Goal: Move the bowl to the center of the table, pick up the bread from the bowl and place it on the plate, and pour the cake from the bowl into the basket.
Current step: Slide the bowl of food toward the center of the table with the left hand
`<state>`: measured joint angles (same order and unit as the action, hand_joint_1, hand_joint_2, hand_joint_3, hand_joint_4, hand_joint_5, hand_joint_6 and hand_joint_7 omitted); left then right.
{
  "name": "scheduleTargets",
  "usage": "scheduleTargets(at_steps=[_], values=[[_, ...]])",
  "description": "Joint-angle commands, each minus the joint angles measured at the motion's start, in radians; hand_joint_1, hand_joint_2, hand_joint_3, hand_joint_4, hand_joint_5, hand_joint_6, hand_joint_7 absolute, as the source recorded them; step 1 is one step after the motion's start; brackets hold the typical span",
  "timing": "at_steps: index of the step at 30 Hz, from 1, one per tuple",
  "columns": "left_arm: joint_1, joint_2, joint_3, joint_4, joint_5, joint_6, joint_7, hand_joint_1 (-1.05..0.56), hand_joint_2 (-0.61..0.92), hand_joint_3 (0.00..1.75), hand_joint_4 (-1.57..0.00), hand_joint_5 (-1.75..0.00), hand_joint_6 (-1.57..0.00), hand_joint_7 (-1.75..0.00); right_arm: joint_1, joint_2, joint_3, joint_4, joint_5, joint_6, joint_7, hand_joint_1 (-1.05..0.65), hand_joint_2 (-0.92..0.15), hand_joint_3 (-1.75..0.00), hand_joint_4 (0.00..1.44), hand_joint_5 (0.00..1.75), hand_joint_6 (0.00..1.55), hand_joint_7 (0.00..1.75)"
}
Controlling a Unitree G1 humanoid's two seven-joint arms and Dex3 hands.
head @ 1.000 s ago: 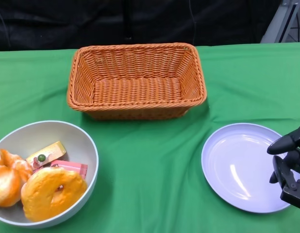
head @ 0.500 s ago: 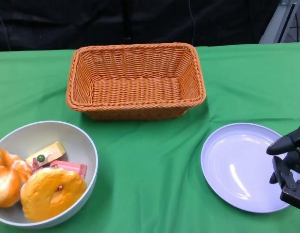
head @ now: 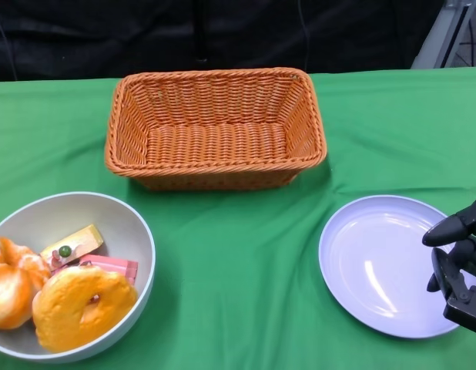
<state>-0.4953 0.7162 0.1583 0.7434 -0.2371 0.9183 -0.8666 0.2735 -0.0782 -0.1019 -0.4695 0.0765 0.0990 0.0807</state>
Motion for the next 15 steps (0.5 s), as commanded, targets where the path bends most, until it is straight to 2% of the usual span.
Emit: scheduleTargets(at_steps=[1, 8, 15], values=[[0.015, 0.003, 0.018, -0.034, -0.020, 0.026, 0.022, -0.71, 0.92, 0.50, 0.00, 0.00, 0.00, 0.00, 0.003, 0.004, -0.004, -0.005, 0.004, -0.010, -0.006, 0.02, -0.64, -0.97, 0.68, 1.67, 0.68, 1.30], [0.035, -0.018, 0.045, -0.084, -0.081, 0.106, 0.025, -0.70, 0.92, 0.51, 0.00, 0.00, 0.00, 0.00, 0.003, -0.004, 0.001, -0.001, -0.019, -0.021, -0.005, 0.04, -0.64, -0.98, 0.67, 1.66, 0.67, 1.30], [0.081, -0.040, 0.047, -0.210, -0.121, 0.190, 0.059, -0.70, 0.92, 0.52, 0.00, 0.00, 0.00, 0.00, 0.002, -0.004, 0.005, 0.000, -0.042, -0.028, -0.004, 0.04, -0.62, -0.98, 0.66, 1.65, 0.67, 1.29]])
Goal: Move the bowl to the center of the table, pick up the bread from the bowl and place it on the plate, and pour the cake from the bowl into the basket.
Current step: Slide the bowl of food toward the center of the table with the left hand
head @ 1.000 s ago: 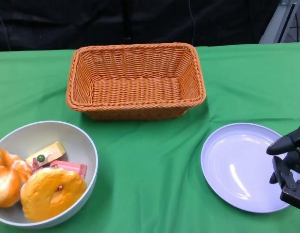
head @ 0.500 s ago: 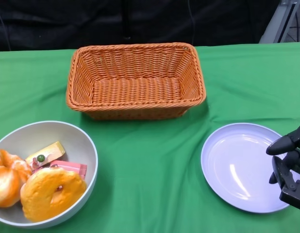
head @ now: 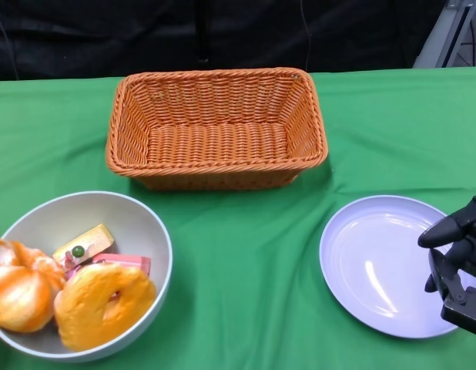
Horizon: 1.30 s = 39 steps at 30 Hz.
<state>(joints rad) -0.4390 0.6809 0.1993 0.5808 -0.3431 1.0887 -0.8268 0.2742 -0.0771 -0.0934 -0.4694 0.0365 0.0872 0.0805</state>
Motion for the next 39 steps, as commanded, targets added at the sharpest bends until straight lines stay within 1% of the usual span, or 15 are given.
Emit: scheduleTargets(at_steps=[1, 7, 15, 24, 29, 35, 39], values=[[0.030, -0.008, 0.008, -0.062, -0.021, 0.029, 0.026, -0.70, 0.92, 0.52, 0.00, 0.00, 0.00, 0.00, 0.002, -0.004, -0.003, 0.000, -0.002, -0.016, -0.005, 0.04, -0.62, -0.99, 0.66, 1.65, 0.67, 1.29], [0.052, -0.026, 0.030, -0.131, -0.053, 0.086, 0.069, -0.69, 0.92, 0.48, 0.00, 0.00, 0.00, 0.00, 0.002, 0.001, -0.002, -0.001, 0.001, -0.012, -0.007, 0.05, -0.61, -1.00, 0.67, 1.65, 0.68, 1.29], [0.074, -0.033, 0.025, -0.202, -0.086, 0.114, 0.072, -0.69, 0.92, 0.47, 0.00, 0.00, 0.00, 0.00, 0.000, 0.001, 0.001, 0.000, 0.000, -0.007, -0.008, 0.05, -0.61, -1.00, 0.68, 1.64, 0.68, 1.29], [0.102, -0.037, -0.064, -0.294, -0.074, 0.057, 0.067, -0.69, 0.92, 0.46, 0.00, 0.00, 0.00, 0.00, 0.001, -0.007, 0.009, 0.013, -0.013, -0.036, -0.005, 0.05, -0.60, -1.00, 0.69, 1.63, 0.68, 1.29], [0.107, -0.034, -0.077, -0.314, -0.080, 0.060, 0.067, -0.69, 0.92, 0.45, 0.00, 0.00, 0.00, 0.00, 0.003, -0.004, 0.010, 0.011, -0.014, -0.034, -0.009, 0.04, -0.59, -1.01, 0.70, 1.63, 0.69, 1.28], [0.115, -0.030, -0.093, -0.353, -0.088, 0.065, 0.064, -0.69, 0.92, 0.44, 0.00, 0.00, 0.00, 0.00, 0.005, 0.000, 0.012, 0.005, -0.009, -0.026, -0.015, 0.05, -0.61, -0.99, 0.69, 1.62, 0.69, 1.27], [0.117, -0.032, -0.097, -0.377, -0.098, 0.066, 0.067, -0.69, 0.92, 0.43, 0.00, 0.00, 0.00, 0.00, 0.004, -0.001, 0.012, 0.007, -0.004, -0.025, -0.014, 0.05, -0.61, -0.99, 0.68, 1.65, 0.69, 1.28]])
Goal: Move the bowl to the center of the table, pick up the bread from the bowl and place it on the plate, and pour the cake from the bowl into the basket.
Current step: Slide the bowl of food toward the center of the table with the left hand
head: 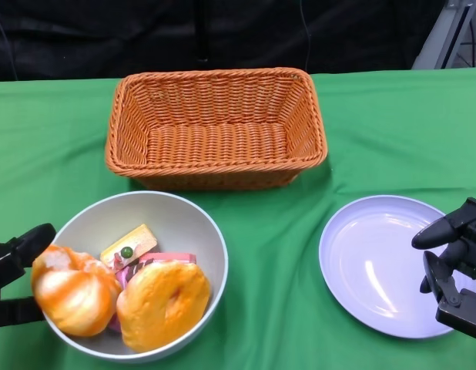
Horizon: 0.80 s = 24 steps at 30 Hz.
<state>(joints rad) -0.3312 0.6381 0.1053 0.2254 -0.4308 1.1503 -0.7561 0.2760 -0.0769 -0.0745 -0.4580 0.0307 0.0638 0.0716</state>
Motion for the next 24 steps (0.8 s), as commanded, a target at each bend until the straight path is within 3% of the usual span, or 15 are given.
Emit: scheduleTargets(at_steps=[1, 24], values=[[0.009, 0.007, -0.001, -0.027, -0.012, 0.007, 0.001, -0.69, 0.92, 0.43, 0.00, 0.00, 0.00, 0.00, 0.002, -0.003, -0.007, -0.002, 0.001, -0.004, -0.004, 0.05, -0.60, -0.99, 0.68, 1.65, 0.69, 1.28], [-0.011, -0.075, 0.003, -0.125, -0.075, 0.100, 0.043, -0.69, 0.92, 0.38, 0.00, 0.00, 0.00, 0.00, 0.008, -0.002, 0.005, -0.001, -0.021, -0.023, -0.008, 0.06, -0.61, -0.98, 0.69, 1.64, 0.68, 1.27]])
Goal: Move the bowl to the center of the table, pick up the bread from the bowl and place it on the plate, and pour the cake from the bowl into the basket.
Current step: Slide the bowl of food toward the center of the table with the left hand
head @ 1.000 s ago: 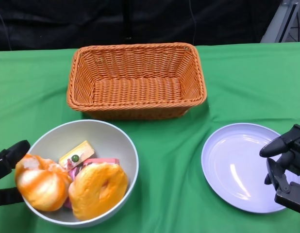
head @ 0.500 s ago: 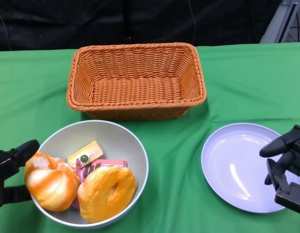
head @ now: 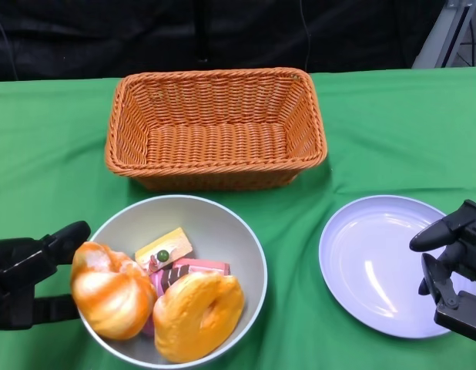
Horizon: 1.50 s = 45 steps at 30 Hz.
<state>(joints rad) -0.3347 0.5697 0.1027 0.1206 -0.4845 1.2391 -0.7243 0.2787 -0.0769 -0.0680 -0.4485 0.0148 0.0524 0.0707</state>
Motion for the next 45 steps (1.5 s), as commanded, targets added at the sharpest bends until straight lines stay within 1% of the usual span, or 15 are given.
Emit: scheduleTargets(at_steps=[1, 4, 6, 18, 31, 35, 39, 45], values=[[-0.007, -0.007, 0.007, -0.021, -0.021, 0.013, 0.013, -0.69, 0.92, 0.38, 0.00, 0.00, 0.00, 0.00, 0.006, -0.002, -0.002, -0.010, -0.005, -0.012, -0.007, 0.06, -0.61, -0.98, 0.69, 1.64, 0.68, 1.27], [0.003, -0.044, 0.029, -0.050, -0.036, 0.050, 0.048, -0.67, 0.92, 0.38, 0.00, 0.00, 0.00, 0.00, 0.004, 0.003, -0.001, -0.006, 0.001, -0.016, -0.005, 0.06, -0.60, -0.99, 0.70, 1.64, 0.69, 1.28], [0.010, -0.057, 0.037, -0.064, -0.046, 0.064, 0.065, -0.67, 0.92, 0.37, 0.00, 0.00, 0.00, 0.00, 0.003, 0.003, 0.001, -0.007, -0.004, -0.013, -0.008, 0.05, -0.60, -0.99, 0.70, 1.64, 0.69, 1.28], [0.029, -0.094, 0.071, -0.083, -0.090, 0.067, 0.087, -0.67, 0.92, 0.40, 0.00, 0.00, 0.00, 0.00, 0.002, -0.002, 0.002, 0.005, -0.005, -0.026, -0.005, 0.04, -0.58, -1.03, 0.69, 1.63, 0.69, 1.29], [0.012, -0.135, 0.075, -0.127, -0.107, 0.089, 0.111, -0.67, 0.92, 0.40, 0.00, 0.00, 0.00, 0.00, 0.001, -0.001, 0.006, 0.020, -0.003, -0.045, -0.002, 0.04, -0.59, -1.02, 0.69, 1.63, 0.69, 1.29], [0.011, -0.117, 0.062, -0.125, -0.102, 0.079, 0.102, -0.67, 0.92, 0.40, 0.00, 0.00, 0.00, 0.00, 0.002, 0.001, 0.007, 0.016, 0.000, -0.040, -0.002, 0.04, -0.59, -1.01, 0.70, 1.64, 0.69, 1.29], [0.011, -0.093, 0.074, -0.110, -0.103, 0.072, 0.099, -0.67, 0.92, 0.41, 0.00, 0.00, 0.00, 0.00, 0.000, -0.001, 0.007, 0.022, 0.001, -0.047, -0.001, 0.04, -0.60, -1.00, 0.70, 1.64, 0.70, 1.28], [-0.002, -0.014, 0.063, -0.039, -0.095, 0.008, 0.043, -0.67, 0.92, 0.42, 0.00, 0.00, 0.00, 0.00, -0.001, -0.002, 0.009, 0.024, -0.001, -0.048, 0.001, 0.03, -0.60, -1.00, 0.70, 1.63, 0.70, 1.27]])
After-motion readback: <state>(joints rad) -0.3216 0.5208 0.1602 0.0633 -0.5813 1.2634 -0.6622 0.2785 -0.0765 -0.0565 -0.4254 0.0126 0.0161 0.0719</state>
